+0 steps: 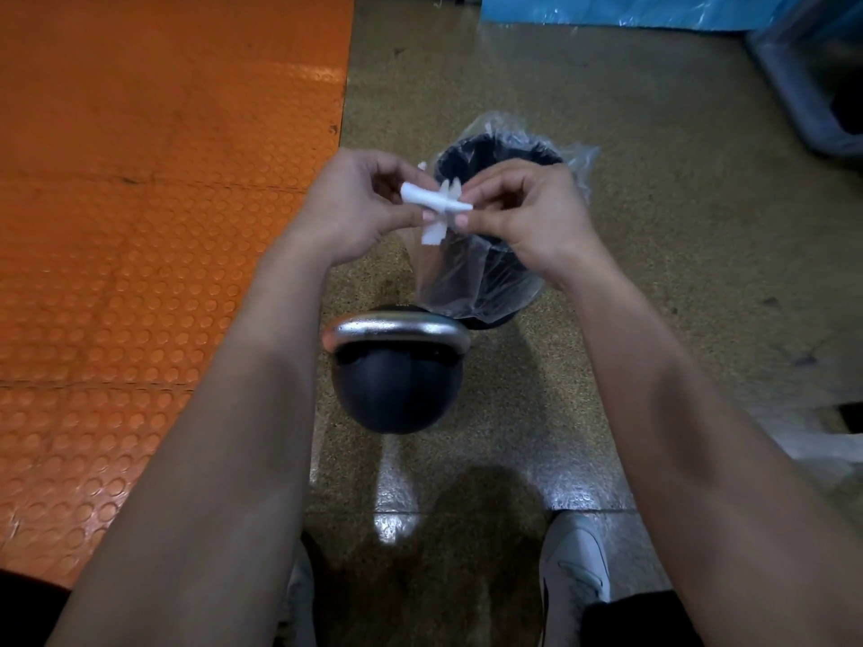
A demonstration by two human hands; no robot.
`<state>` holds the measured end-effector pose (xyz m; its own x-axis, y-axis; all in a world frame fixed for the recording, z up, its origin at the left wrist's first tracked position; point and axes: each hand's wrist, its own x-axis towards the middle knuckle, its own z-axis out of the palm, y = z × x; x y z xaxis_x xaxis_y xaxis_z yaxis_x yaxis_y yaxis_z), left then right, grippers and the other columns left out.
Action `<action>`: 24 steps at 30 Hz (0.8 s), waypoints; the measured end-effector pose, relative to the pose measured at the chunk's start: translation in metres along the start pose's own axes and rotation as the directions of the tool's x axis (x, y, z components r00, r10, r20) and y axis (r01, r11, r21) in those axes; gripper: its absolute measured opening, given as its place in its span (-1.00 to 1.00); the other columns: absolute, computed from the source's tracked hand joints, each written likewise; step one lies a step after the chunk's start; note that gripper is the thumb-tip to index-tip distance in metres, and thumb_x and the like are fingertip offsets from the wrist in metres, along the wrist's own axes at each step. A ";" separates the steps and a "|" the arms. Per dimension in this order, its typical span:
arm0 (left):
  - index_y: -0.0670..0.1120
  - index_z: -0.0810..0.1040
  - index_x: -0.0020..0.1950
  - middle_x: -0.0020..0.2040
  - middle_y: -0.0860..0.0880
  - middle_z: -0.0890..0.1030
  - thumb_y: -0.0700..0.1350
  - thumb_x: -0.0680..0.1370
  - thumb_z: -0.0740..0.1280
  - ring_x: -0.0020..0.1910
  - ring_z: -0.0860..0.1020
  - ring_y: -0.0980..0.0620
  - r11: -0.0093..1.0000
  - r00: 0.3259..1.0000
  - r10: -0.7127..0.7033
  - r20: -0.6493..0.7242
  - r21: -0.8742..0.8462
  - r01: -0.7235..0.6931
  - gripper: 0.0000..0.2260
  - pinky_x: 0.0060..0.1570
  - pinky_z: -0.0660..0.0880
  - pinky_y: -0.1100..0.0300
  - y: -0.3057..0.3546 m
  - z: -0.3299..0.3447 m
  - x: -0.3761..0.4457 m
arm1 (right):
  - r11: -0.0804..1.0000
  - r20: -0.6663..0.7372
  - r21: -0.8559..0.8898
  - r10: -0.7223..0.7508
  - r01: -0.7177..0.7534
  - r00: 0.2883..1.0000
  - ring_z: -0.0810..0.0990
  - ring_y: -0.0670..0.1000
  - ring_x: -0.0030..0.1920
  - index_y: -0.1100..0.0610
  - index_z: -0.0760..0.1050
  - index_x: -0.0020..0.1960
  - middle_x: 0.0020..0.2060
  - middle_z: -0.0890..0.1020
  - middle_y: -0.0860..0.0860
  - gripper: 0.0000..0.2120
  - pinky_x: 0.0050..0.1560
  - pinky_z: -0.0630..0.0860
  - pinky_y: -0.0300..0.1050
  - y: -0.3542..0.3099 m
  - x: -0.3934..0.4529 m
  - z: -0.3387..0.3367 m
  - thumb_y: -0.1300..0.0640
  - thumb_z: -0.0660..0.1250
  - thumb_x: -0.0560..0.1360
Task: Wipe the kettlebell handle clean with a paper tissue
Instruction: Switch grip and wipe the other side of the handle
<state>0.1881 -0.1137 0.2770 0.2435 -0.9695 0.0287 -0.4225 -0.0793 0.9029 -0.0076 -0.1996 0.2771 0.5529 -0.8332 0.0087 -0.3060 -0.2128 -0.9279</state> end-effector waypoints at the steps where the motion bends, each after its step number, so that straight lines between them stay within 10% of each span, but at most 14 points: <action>1: 0.02 0.69 0.01 -0.05 -0.01 0.63 -0.11 0.38 0.59 -0.15 0.55 0.12 0.998 1.000 0.015 -0.020 0.055 -0.014 -0.76 -0.02 0.52 0.21 -0.003 -0.001 0.001 | 1.000 -0.024 -0.010 -0.013 0.013 1.000 0.69 -0.12 0.02 0.05 0.69 -0.12 0.05 0.71 -0.05 -0.79 0.12 0.65 -0.14 0.000 0.001 0.001 0.30 0.62 0.39; 5: 0.01 0.66 0.02 0.23 0.08 0.57 -0.05 0.44 0.55 0.21 0.57 0.14 0.994 1.000 -0.002 0.020 -0.110 0.005 -0.81 0.23 0.46 0.22 -0.014 -0.003 0.003 | 0.988 -0.009 0.157 0.014 -0.012 1.000 0.74 -0.01 0.03 0.10 0.61 -0.09 -0.01 0.75 -0.02 -0.84 0.17 0.65 -0.02 0.002 0.004 0.005 0.33 0.50 0.52; 11: -0.24 0.57 0.12 -0.12 0.03 0.74 -0.29 0.52 0.43 -0.11 0.69 0.08 0.897 0.996 -0.059 -0.070 -0.441 0.023 -0.81 -0.16 0.59 0.24 -0.019 0.005 -0.006 | 0.963 -0.058 0.268 0.057 -0.039 0.997 0.74 0.24 0.01 0.12 0.59 0.00 -0.15 0.73 0.17 -0.89 0.10 0.69 0.18 0.005 0.001 0.019 0.30 0.47 0.57; 16: -0.11 0.64 0.11 -0.06 0.05 0.70 -0.17 0.54 0.45 -0.16 0.62 0.32 0.993 0.959 -0.109 -0.261 -0.067 0.095 -0.85 -0.08 0.54 0.38 -0.064 -0.019 -0.023 | 0.943 -0.026 0.249 0.235 -0.221 0.972 0.74 0.04 0.07 0.09 0.62 0.06 0.00 0.76 0.05 -0.94 0.17 0.68 0.07 0.038 -0.013 0.023 0.21 0.40 0.62; 21: -0.13 0.65 0.03 -0.10 -0.12 0.70 -0.07 0.59 0.32 -0.14 0.63 -0.08 0.921 0.896 -0.220 -0.386 0.220 0.321 -0.83 -0.18 0.49 0.11 -0.152 -0.017 -0.070 | 0.878 0.028 0.132 0.461 -0.460 0.887 0.66 -0.04 0.19 -0.02 0.66 0.18 0.13 0.72 -0.11 -0.71 0.35 0.55 0.17 0.098 -0.054 0.047 -0.15 0.27 0.67; 24: -0.06 0.66 0.02 -0.13 -0.08 0.70 -0.06 0.60 0.25 -0.14 0.63 -0.09 0.877 0.842 -0.405 -0.356 0.109 0.468 -0.80 -0.10 0.53 0.03 -0.193 0.009 -0.105 | 0.749 0.067 0.250 0.619 -0.614 0.783 0.66 0.02 0.20 -0.07 0.70 0.12 0.08 0.75 -0.08 -0.56 0.39 0.47 0.24 0.129 -0.081 0.064 -0.36 0.24 0.61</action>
<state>0.2365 0.0011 0.0955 0.6866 -0.7021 -0.1886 -0.3521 -0.5482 0.7587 -0.0420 -0.1271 0.1331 0.2954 -0.7495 -0.5925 -0.3748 0.4795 -0.7935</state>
